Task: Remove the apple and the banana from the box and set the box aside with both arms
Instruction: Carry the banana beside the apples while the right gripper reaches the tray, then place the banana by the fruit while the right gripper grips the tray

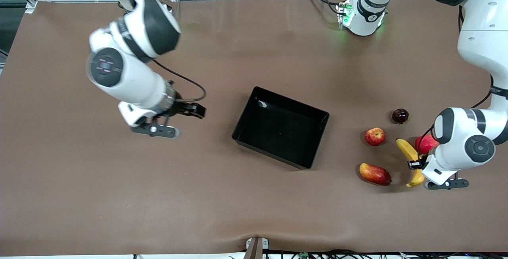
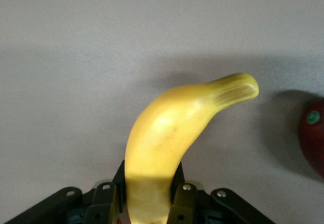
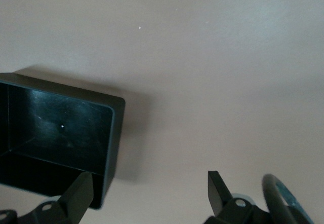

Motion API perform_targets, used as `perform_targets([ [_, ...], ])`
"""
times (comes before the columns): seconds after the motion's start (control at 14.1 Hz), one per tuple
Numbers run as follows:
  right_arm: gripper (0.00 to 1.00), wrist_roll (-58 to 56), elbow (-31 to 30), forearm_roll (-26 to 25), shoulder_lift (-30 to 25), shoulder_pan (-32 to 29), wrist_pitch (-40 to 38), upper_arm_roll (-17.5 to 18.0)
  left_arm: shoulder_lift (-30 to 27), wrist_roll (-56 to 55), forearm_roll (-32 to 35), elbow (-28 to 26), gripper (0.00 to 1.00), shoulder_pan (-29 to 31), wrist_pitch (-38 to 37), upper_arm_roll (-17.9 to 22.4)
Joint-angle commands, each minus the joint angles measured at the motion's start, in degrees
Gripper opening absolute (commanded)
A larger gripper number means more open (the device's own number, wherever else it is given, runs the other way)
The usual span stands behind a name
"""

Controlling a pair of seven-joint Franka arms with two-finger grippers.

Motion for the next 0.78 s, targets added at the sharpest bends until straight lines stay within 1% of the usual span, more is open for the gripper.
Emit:
perform_targets([
  [0.0, 1.0, 5.2, 2.7, -0.3, 5.3, 4.8, 2.3, -0.6, 0.5, -0.5, 1.4, 0.8, 0.15, -0.4, 0.8, 0.1],
  [0.07, 1.0, 5.6, 2.7, -1.1, 6.7, 6.0, 3.6, -0.7, 0.5, -0.1, 1.4, 0.8, 0.49, -0.6, 0.8, 0.2],
  [0.14, 1.0, 6.0, 2.7, -2.1, 8.1, 7.0, 4.8, -0.7, 0.3, 0.2, 1.5, 0.8, 0.99, -0.4, 0.8, 0.1],
  [0.28, 1.0, 7.2, 2.6, -2.6, 10.6, 8.2, 5.2, -0.7, -0.7, -0.2, 1.4, 0.8, 1.0, -0.2, 0.8, 0.1],
  [0.35, 1.0, 8.3, 2.6, -2.4, 12.3, 8.6, 5.3, -0.6, -2.0, -0.6, 1.3, 0.8, 1.0, -0.3, 0.8, -0.1],
  [0.43, 1.0, 9.8, 2.6, -2.6, 13.5, 10.5, 5.8, -0.7, -3.5, -1.0, 0.6, 0.8, 1.0, -0.5, 0.2, -0.5],
  [0.5, 1.0, 11.3, 2.5, -3.0, 14.6, 11.7, 8.0, -0.8, -5.3, -2.9, -0.2, 0.3, 1.0, -0.7, -0.8, -0.6],
  [0.57, 1.0, 13.1, 2.3, -3.0, 15.7, 12.4, 10.2, -0.7, -7.7, -5.5, -0.3, -0.1, 1.0, -0.7, -3.5, -1.4],
  [0.64, 0.97, 14.1, 2.3, -3.0, 17.0, 13.2, 11.6, -0.8, -9.8, -6.9, -0.3, -0.2, 1.0, -0.6, -6.8, -3.1],
  [0.71, 0.82, 14.4, 2.3, -3.1, 18.2, 13.5, 12.5, -0.8, -12.2, -8.0, -0.4, 0.0, 1.0, -0.7, -10.7, -4.7],
])
